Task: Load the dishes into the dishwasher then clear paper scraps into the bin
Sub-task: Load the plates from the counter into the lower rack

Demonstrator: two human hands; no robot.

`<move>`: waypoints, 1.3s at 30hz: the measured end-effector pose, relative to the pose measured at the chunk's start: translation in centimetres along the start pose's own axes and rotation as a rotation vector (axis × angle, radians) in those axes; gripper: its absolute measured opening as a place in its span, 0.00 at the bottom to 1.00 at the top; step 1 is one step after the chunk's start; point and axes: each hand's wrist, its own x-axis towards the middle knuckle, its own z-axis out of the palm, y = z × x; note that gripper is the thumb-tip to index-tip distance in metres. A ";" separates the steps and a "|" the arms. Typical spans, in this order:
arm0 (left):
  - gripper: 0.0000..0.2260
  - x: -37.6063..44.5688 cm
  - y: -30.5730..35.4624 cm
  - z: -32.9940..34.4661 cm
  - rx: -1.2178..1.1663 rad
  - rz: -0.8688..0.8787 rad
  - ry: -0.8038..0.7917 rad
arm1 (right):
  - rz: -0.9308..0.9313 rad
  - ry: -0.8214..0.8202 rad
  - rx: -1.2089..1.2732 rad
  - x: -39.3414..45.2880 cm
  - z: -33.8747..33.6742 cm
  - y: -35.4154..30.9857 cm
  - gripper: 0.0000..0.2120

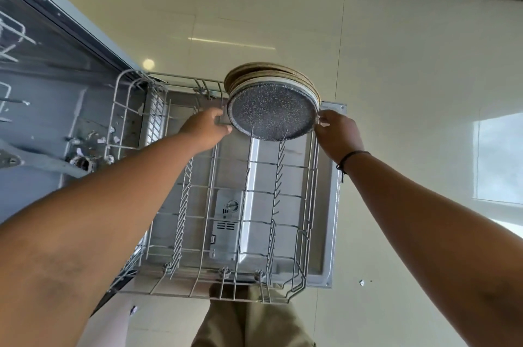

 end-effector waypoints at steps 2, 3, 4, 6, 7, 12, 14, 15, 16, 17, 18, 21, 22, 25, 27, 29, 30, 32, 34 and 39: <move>0.27 -2.3 0.1 -0.2 0.024 0.007 -0.041 | -0.014 -0.013 -0.019 -1.6 -0.9 -0.7 0.14; 0.27 -3.8 0.1 -0.3 0.036 0.014 -0.058 | -0.018 -0.024 -0.034 -2.5 -1.3 -0.9 0.14; 0.27 -5.3 0.0 -0.5 0.041 0.018 -0.070 | -0.020 -0.037 -0.056 -3.4 -1.8 -1.1 0.15; 0.27 -8.5 -0.4 -0.7 0.030 0.020 -0.072 | -0.020 -0.073 -0.116 -5.2 -2.4 -1.4 0.17; 0.27 -10.5 -0.7 -0.8 0.012 0.022 -0.063 | -0.023 -0.099 -0.147 -6.4 -2.6 -1.7 0.17; 0.25 -23.2 -1.6 -2.2 -0.003 0.057 0.095 | -0.223 -0.230 -0.352 -13.6 -4.2 -5.8 0.21; 0.25 -28.8 -2.1 -2.7 0.056 0.053 0.178 | -0.373 -0.255 -0.458 -16.7 -4.9 -8.0 0.24; 0.26 -31.1 -2.3 -2.6 0.084 0.051 0.204 | -0.425 -0.266 -0.505 -17.9 -5.2 -8.9 0.25; 0.26 -33.6 -2.7 -2.7 0.109 0.046 0.232 | -0.480 -0.279 -0.551 -19.5 -5.4 -10.0 0.27; 0.26 -35.9 -3.0 -2.7 0.132 0.047 0.252 | -0.529 -0.292 -0.595 -21.1 -5.7 -11.0 0.28; 0.27 -38.0 -3.2 -2.7 0.152 0.051 0.277 | -0.578 -0.299 -0.648 -22.8 -6.0 -11.9 0.28; 0.27 -43.6 -3.7 -2.7 0.170 0.042 0.369 | -0.729 -0.297 -0.822 -27.2 -6.6 -13.8 0.32; 0.27 -45.5 -4.1 -2.6 0.167 0.032 0.403 | -0.788 -0.286 -0.864 -28.8 -6.7 -14.4 0.34; 0.28 -51.1 -5.8 -2.0 0.161 -0.002 0.496 | -0.923 -0.259 -0.911 -34.0 -6.7 -16.3 0.35; 0.28 -55.9 -7.8 -0.8 0.152 -0.013 0.603 | -1.040 -0.246 -0.931 -38.9 -6.1 -17.9 0.36; 0.26 -61.7 -9.7 0.7 0.101 -0.069 0.705 | -1.131 -0.252 -0.937 -44.3 -4.9 -19.3 0.36; 0.25 -64.4 -10.3 1.4 0.088 -0.102 0.745 | -1.165 -0.254 -0.927 -46.8 -4.3 -19.8 0.36; 0.25 -70.8 -12.3 3.6 0.067 -0.227 0.803 | -1.304 -0.264 -0.898 -52.9 -2.5 -20.8 0.35; 0.28 -76.5 -14.6 6.3 0.016 -0.356 0.849 | -1.467 -0.295 -0.844 -58.9 -0.3 -21.6 0.35; 0.29 -87.5 -17.5 9.7 -0.103 -0.549 1.115 | -1.827 -0.303 -0.681 -73.2 2.8 -25.3 0.35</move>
